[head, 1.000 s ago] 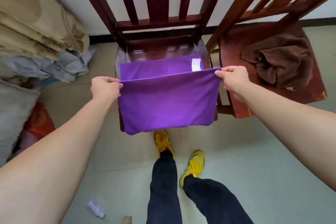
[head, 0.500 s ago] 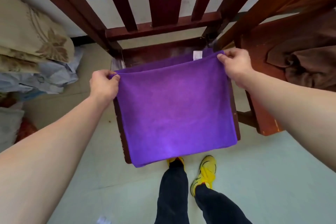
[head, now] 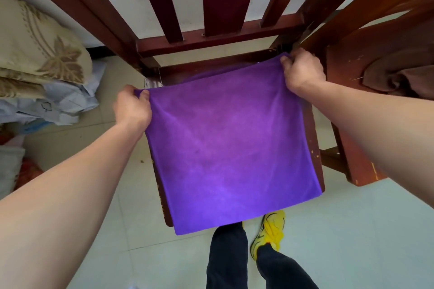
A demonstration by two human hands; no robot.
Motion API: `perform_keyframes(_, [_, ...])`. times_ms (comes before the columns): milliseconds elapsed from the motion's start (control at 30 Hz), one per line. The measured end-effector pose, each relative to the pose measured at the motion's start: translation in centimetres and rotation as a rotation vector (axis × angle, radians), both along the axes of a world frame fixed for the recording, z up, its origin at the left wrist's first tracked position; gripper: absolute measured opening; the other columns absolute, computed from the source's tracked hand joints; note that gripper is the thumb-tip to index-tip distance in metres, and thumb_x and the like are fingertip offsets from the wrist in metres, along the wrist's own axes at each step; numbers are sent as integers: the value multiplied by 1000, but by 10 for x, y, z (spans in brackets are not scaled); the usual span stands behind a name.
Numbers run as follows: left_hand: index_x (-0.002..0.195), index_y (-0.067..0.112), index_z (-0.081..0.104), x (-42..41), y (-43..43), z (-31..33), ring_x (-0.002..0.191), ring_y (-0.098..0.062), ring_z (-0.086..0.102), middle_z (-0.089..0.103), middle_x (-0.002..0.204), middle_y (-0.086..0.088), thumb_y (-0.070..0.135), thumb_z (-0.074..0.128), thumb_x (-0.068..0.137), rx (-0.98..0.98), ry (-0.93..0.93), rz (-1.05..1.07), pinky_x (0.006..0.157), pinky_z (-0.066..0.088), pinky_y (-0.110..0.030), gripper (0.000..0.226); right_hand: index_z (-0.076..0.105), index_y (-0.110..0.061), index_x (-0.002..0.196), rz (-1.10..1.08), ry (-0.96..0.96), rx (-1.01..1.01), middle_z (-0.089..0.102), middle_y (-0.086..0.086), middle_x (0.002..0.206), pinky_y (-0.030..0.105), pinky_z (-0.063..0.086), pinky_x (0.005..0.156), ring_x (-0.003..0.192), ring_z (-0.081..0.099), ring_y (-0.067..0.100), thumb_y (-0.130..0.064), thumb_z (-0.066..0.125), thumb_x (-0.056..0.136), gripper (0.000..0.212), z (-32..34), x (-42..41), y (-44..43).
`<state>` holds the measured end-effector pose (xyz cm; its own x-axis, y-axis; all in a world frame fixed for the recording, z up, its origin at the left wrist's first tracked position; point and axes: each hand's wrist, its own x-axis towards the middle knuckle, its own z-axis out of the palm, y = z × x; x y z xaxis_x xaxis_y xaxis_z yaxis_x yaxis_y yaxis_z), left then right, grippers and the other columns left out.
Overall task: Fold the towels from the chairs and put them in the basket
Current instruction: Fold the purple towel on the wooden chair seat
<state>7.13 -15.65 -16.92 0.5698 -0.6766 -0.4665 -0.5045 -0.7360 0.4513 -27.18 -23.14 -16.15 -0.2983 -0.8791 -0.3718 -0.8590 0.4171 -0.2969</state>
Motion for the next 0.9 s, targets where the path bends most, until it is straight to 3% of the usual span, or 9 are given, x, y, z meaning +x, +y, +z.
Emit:
perform_keyframes(100, [95,18,54,-6,2,-1,86,-26,51,56,93,-5,38,58,90,-11,-33,74,75,43,-33,22,56,-15,121,-6,13,52,63,14,119,32,37,74,107,59,37,-47,48,95,43,2,-1,-1])
perform_keyframes(200, [103,17,55,-16,21,9,81,-20,49,55,85,1,42,65,82,-125,-38,153,74,37,-26,34,52,-17,124,-17,-40,17,63,9,120,34,41,78,109,59,34,-55,53,90,51,15,-4,17])
perform_keyframes(300, [109,13,54,-27,69,20,78,-22,52,59,84,-4,42,71,79,-154,-23,219,73,36,-26,45,57,-22,113,-103,-94,-24,68,7,110,35,45,80,104,62,33,-53,58,86,41,29,-21,61])
perform_keyframes(400, [103,8,56,-43,140,20,85,-28,60,62,88,-10,36,75,78,12,31,260,79,42,-34,43,62,-22,92,-170,-112,63,69,4,91,37,47,79,96,64,32,-47,65,85,27,31,-47,128])
perform_keyframes(467, [96,11,56,-55,188,21,87,-32,64,64,86,-12,34,78,75,160,85,297,81,48,-39,38,64,-19,83,-196,-137,171,68,-2,80,36,48,76,88,65,29,-48,69,82,29,30,-62,177])
perform_keyframes(600, [79,14,56,-73,257,22,74,-30,64,61,67,-5,27,82,72,288,134,298,73,47,-37,30,65,-22,76,-199,-208,323,68,-9,71,34,52,67,71,65,17,-48,77,74,29,21,-76,251])
perform_keyframes(733, [56,16,48,-90,294,24,48,-19,40,44,45,6,15,78,75,240,188,288,58,34,-31,36,60,-15,60,-283,-324,264,58,-10,53,30,36,54,51,50,12,-36,81,73,32,14,-85,288])
perform_keyframes(833, [56,15,46,-98,301,35,50,-20,35,41,49,4,14,74,79,163,202,352,56,30,-32,35,48,-14,53,-393,-502,190,38,-9,45,27,28,50,44,31,8,-29,79,78,43,25,-90,296])
perform_keyframes(900, [62,13,53,-96,296,47,56,-20,38,45,55,0,15,71,82,93,206,464,58,32,-31,27,49,-11,57,-453,-577,157,38,-2,53,25,33,53,51,32,11,-28,76,82,40,38,-95,289])
